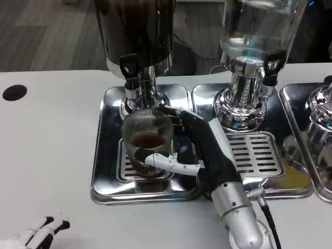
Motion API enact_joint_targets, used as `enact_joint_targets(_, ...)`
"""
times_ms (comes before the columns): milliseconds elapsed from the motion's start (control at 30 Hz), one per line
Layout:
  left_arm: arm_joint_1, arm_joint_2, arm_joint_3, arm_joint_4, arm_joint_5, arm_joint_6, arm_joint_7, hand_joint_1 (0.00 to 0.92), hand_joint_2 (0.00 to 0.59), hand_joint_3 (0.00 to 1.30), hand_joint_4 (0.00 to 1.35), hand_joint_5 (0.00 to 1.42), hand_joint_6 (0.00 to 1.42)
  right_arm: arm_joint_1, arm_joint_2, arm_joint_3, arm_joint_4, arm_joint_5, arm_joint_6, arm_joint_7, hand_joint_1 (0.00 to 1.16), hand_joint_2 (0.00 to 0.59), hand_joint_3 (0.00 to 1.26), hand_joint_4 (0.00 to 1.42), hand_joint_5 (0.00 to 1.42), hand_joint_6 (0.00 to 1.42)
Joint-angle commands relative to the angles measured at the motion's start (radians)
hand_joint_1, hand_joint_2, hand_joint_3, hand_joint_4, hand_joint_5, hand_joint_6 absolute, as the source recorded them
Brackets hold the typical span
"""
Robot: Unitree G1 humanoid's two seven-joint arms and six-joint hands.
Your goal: Grasp the cup under the faucet to collect the drink, then remove the cup.
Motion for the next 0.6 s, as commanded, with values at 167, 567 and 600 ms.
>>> enact_joint_targets(167, -0.019, 0.015, -0.017, 0.011, 0.008, 0.018, -0.021, 0.050, 0.074, 0.24, 0.14, 0.23, 0.53, 0.036, -0.024, 0.002, -0.118, -0.003, 0.005, 0.033, 0.80, 0.070, 0.45, 0.47, 0.44, 0.30)
enact_joint_targets(567, -0.056, 0.025, -0.059, 0.027, 0.024, 0.036, -0.038, 0.050, 0.075, 0.24, 0.14, 0.23, 0.53, 0.123, -0.086, -0.006, -0.224, -0.001, 0.017, 0.085, 0.80, 0.072, 0.46, 0.47, 0.44, 0.29)
enact_joint_targets(600, -0.058, 0.026, -0.062, 0.027, 0.026, 0.039, -0.039, 0.050, 0.075, 0.24, 0.14, 0.23, 0.53, 0.131, -0.091, -0.007, -0.233, -0.001, 0.015, 0.090, 0.81, 0.072, 0.46, 0.47, 0.44, 0.29)
